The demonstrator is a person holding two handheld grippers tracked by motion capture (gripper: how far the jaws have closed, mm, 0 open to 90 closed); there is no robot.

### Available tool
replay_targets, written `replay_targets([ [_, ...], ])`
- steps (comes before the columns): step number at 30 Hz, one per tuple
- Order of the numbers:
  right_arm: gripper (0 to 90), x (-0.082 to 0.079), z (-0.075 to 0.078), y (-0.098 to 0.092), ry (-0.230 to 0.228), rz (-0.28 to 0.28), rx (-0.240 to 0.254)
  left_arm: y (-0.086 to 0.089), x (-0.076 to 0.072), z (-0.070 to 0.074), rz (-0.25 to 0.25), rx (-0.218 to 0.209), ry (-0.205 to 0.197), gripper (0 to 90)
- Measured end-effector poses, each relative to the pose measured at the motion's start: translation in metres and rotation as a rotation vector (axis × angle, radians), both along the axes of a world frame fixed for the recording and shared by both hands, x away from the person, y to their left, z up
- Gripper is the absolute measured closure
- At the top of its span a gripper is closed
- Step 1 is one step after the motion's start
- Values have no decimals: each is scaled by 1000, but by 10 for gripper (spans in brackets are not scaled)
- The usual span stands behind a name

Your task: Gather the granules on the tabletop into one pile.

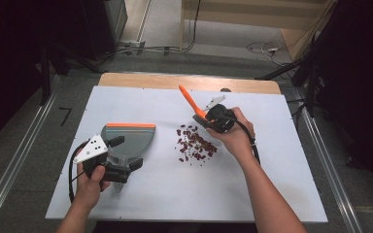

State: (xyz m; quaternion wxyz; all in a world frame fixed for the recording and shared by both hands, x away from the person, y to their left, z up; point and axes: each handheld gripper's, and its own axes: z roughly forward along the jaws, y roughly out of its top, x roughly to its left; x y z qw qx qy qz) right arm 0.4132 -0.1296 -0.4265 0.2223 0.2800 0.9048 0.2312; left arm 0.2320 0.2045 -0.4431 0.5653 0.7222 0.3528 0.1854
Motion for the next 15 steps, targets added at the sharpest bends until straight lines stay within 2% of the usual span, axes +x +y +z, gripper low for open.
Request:
replay_targets([
  [3,688,13,-3,6,-28,13,-13,0,1,0,0,0,0,0],
  [7,687,26,-12,14,-32,39,-47,1,1,-1,-1,-2,4,0],
  [9,687,28,-16,19,-23,45,-61,2,2,-1,-1,-5,6,0],
  [11,688,27,-18,23,-21,58,-51,2,2,-1,-2,-3,8,0],
  [15,690,20,-19,32,3,64,-79,0,2,-2,-6,-2,9,0],
])
